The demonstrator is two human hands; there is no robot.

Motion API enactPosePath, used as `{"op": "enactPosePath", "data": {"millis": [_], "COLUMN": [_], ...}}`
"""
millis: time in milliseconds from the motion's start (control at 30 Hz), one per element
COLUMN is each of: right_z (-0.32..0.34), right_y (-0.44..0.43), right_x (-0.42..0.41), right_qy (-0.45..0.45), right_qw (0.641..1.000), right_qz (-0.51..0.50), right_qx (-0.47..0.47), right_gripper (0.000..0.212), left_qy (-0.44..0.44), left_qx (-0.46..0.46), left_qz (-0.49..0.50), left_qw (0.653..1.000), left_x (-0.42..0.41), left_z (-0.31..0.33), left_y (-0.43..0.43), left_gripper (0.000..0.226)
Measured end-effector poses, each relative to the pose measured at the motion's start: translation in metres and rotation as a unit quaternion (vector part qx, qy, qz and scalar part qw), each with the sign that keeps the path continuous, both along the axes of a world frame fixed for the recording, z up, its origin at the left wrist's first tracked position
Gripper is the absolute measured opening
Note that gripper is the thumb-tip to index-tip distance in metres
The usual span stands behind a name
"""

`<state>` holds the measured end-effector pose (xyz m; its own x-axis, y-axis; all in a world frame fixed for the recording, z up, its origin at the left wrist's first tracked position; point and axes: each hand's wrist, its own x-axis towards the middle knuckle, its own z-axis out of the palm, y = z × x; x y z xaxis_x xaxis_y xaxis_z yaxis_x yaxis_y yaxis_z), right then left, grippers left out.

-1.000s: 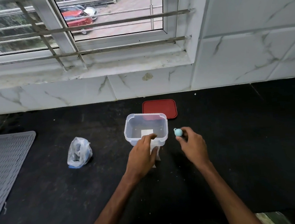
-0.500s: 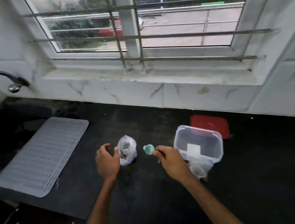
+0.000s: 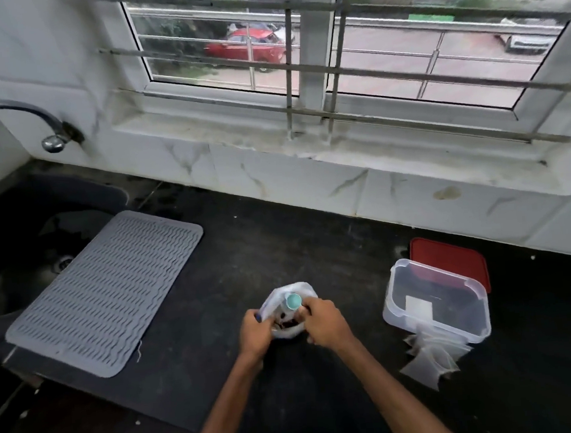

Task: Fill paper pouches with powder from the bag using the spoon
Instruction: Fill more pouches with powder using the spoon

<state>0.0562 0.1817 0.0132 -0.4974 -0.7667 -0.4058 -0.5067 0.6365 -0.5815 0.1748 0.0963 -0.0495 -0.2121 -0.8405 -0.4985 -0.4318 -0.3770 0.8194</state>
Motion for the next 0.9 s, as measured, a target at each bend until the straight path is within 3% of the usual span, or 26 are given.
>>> {"op": "enactPosePath", "data": {"millis": [100,267,367,567,900], "right_z": [0.000,-0.004,-0.004,-0.006,-0.010], "right_y": [0.001,-0.001,0.000,0.016,0.020], "right_x": [0.006,0.029,0.036,0.038,0.036], "right_qy": [0.119,0.160,0.189,0.238,0.216], "right_qw": [0.991,0.983,0.975,0.955,0.960], "right_qz": [0.035,0.072,0.109,0.176,0.163], "right_qx": [0.043,0.053,0.051,-0.008,0.068], "right_gripper": [0.026,0.022,0.021,0.023,0.026], "left_qy": [0.026,-0.047,-0.031,-0.003,0.204], "left_qx": [0.014,-0.045,-0.024,-0.048,0.112], "left_qz": [0.040,0.074,0.083,0.137,0.117], "left_qw": [0.999,0.995,0.996,0.989,0.966], "left_x": [0.010,0.009,0.007,0.012,0.019], "left_z": [0.001,0.011,0.012,0.012,0.023], "left_y": [-0.001,0.003,0.008,0.013,0.023], "left_gripper": [0.011,0.014,0.021,0.012,0.004]}}
